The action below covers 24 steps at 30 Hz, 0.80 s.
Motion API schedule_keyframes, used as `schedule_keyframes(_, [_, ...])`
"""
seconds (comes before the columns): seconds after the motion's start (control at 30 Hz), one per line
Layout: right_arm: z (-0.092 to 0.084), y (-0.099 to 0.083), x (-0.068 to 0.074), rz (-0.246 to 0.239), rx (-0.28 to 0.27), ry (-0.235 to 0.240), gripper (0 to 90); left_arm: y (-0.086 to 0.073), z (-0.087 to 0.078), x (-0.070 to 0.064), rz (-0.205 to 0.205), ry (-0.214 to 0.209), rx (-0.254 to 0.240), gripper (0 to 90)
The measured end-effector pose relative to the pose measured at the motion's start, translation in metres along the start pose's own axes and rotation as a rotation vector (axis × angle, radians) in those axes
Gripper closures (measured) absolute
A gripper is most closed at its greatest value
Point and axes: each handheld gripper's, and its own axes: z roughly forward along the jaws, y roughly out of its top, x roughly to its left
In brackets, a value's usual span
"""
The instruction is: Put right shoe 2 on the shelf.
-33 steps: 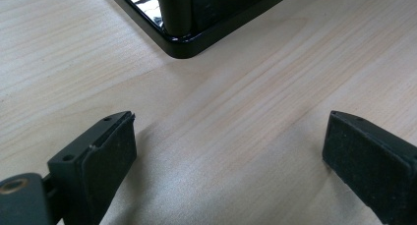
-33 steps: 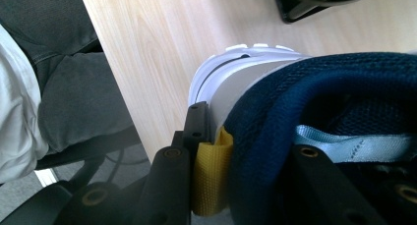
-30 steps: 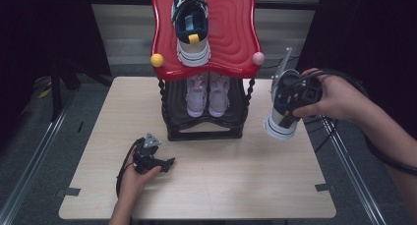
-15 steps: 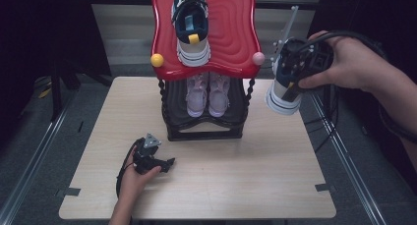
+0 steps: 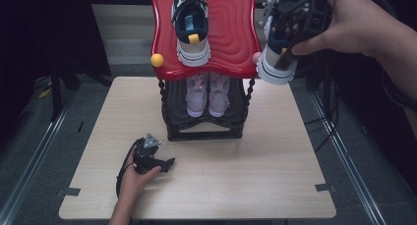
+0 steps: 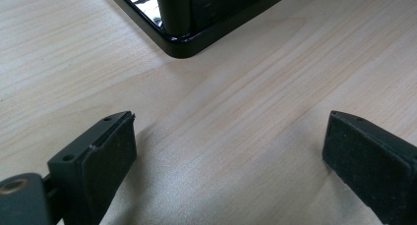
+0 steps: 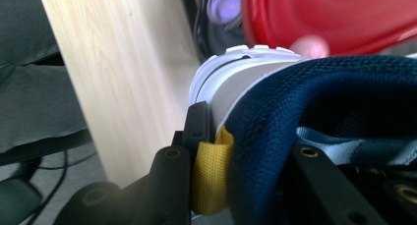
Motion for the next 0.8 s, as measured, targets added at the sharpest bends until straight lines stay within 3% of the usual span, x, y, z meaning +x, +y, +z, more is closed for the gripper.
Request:
schedule_keyframes(0.23, [-0.002,0.024,-0.003,-0.033,0.002,-0.045,71.3,0.000,0.000,0.000,0.001,0.003,-0.001,5.6])
schedule_keyframes(0.37, [-0.001,0.045,-0.006,-0.073,0.008,-0.068,71.2,0.000,0.000,0.000,0.010,0.005,0.003,5.6])
schedule_keyframes(0.53, [0.001,0.058,-0.009,-0.120,-0.007,-0.095,71.2,0.000,0.000,0.000,0.010,0.004,0.002,5.5])
schedule_keyframes(0.6, [0.005,0.066,-0.012,-0.147,-0.008,-0.122,71.2,0.000,0.000,0.000,0.011,0.003,0.002,5.6])
schedule_keyframes(0.8, [0.019,0.079,-0.019,-0.204,0.000,-0.134,71.1,0.000,-0.001,0.000,0.012,0.005,0.005,5.6])
